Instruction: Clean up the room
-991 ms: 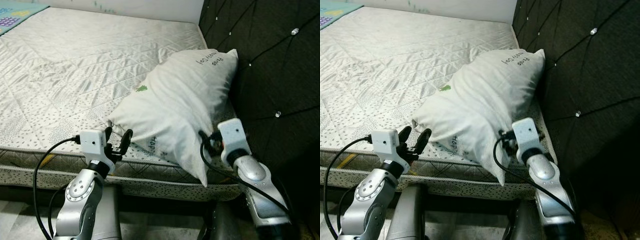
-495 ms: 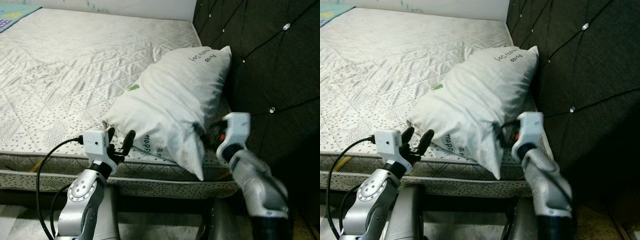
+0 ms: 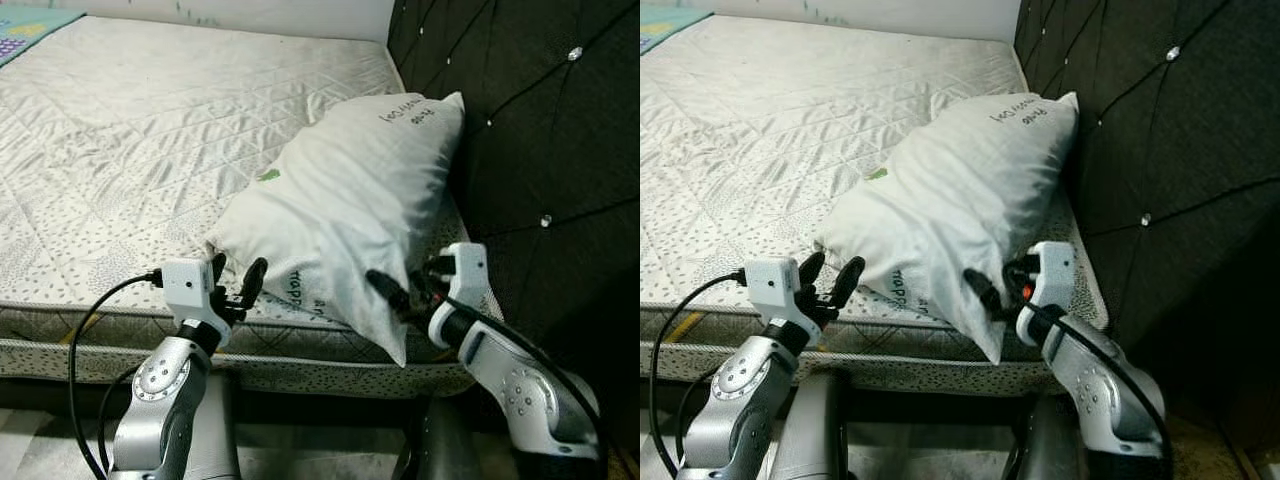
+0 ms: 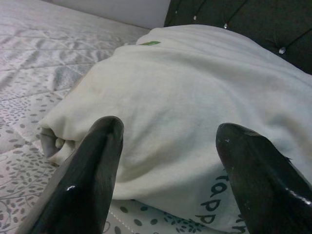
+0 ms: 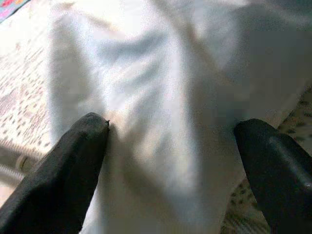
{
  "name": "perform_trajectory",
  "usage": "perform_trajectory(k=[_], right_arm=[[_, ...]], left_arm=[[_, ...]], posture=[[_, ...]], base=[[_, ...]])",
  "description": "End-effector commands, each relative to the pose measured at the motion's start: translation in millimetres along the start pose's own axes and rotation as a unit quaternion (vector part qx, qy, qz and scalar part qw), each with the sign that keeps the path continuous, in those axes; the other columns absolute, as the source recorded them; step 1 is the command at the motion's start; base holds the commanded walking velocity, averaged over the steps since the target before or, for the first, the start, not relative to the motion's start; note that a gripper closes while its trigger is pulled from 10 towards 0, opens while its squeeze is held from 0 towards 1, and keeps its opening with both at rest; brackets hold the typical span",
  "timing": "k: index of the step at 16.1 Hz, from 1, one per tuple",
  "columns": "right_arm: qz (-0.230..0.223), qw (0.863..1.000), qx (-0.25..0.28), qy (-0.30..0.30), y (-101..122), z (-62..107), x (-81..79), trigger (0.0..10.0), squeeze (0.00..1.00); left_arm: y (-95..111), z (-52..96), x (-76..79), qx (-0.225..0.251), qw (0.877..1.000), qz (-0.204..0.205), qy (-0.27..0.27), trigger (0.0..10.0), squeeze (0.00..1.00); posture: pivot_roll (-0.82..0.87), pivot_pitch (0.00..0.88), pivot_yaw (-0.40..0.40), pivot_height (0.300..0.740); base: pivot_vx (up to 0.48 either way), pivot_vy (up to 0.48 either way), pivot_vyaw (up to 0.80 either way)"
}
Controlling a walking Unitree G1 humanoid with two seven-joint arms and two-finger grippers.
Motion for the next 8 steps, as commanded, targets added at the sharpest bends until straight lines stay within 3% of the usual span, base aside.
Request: perform_trajectory(k=[1,8], right_arm=[[0.012,1.0,-0.006,0.021,0.8,1.9,-10.8,10.0,0.0],[0.013,0.999,-0.016,0.04,-3.7,-13.4,-36.6,10.0,0.0]], left_arm=[[-2.3,-1.3,0.7,-0.008,1.0,0.001,-0.004,10.0,0.0],[-3.4,-0.6,4.7,-0.012,1.0,0.003,-0.012,10.0,0.0]], posture=[[-0.03,0.056,-0.073,0.48],[-0.02,0.058,-0.074,0.48]], base=[[0.0,0.0,0.0],[0.0,0.0,0.0]])
Point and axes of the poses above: a point about 5 cm out from each wrist's last joint towards the gripper, its own z axis pointing back from the gripper into the wrist, its own y axis along the axis of the wrist's last joint, x = y × z, the point moved 6 cm from there along -z, pointing out of the wrist towards the gripper, and after that the axes turned 6 degrees about z, right-handed, at the moved point
